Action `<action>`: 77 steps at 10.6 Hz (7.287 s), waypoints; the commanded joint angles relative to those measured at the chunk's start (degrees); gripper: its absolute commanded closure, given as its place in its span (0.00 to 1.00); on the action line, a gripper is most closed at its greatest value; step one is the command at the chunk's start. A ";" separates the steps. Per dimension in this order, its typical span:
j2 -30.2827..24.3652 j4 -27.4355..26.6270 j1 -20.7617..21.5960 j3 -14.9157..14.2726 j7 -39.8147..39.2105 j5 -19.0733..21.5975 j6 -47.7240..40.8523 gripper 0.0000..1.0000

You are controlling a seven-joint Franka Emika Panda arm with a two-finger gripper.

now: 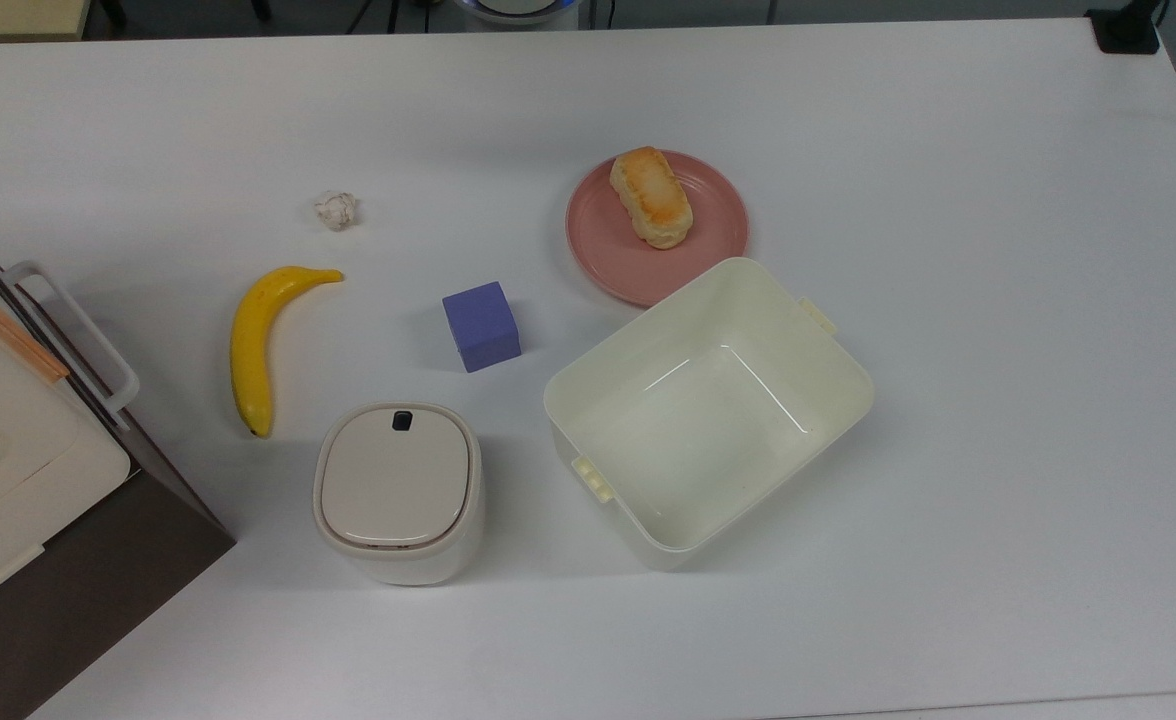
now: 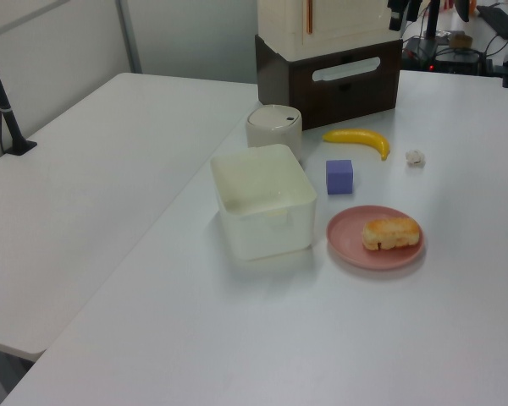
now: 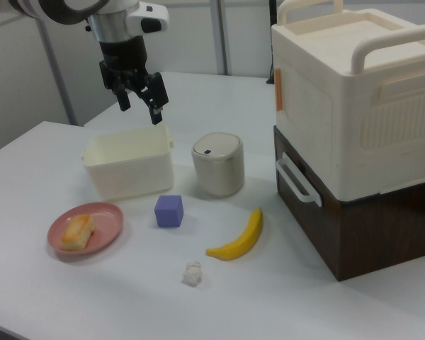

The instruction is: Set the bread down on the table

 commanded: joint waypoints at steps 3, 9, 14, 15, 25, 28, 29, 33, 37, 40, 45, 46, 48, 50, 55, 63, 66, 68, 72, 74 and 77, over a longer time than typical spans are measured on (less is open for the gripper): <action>-0.93 -0.84 0.09 -0.59 1.12 0.92 1.44 0.00; -0.84 -0.76 0.09 -0.59 1.12 0.92 1.53 0.00; -0.66 -0.49 0.09 -0.94 0.59 0.04 1.35 0.00; -0.84 -0.49 0.09 -0.94 1.03 0.22 1.44 0.00; -0.67 -0.58 0.62 -0.67 -4.15 -1.62 1.00 0.00; -0.67 -0.67 1.06 -0.23 -4.59 -6.28 0.21 0.00; -0.67 -0.76 2.10 -0.23 -4.59 -6.81 0.21 0.00; -1.11 -3.73 5.44 -0.15 -4.68 -5.94 -0.50 0.00; -0.93 -8.39 12.82 -0.15 -4.68 -6.29 -0.23 0.00; -1.10 -9.89 16.43 -0.15 -4.68 -6.55 -1.02 0.00; 0.29 -15.68 24.60 -0.15 -4.50 -9.08 0.11 0.00; 0.91 -17.00 25.92 -0.15 -4.59 -9.36 1.08 0.00; 3.63 -18.42 26.98 -0.15 -4.85 -10.15 3.36 0.00; 3.73 -22.27 27.25 -0.15 -6.16 -11.20 9.14 0.00; 4.60 -31.51 30.76 -0.23 -6.88 -17.45 18.57 0.00; 8.83 -31.17 34.09 0.12 -7.23 -19.30 18.84 0.00; 9.61 -30.82 35.60 0.64 -6.96 -19.12 18.84 0.00; 11.71 -30.20 35.86 0.65 -7.66 -19.12 19.80 0.00; 16.46 -26.52 35.43 0.65 -8.28 -19.29 20.07 0.00; 16.83 -25.81 34.55 0.65 -9.07 -19.29 20.68 0.00; 16.91 -25.10 34.20 0.65 -9.69 -19.03 20.69 0.81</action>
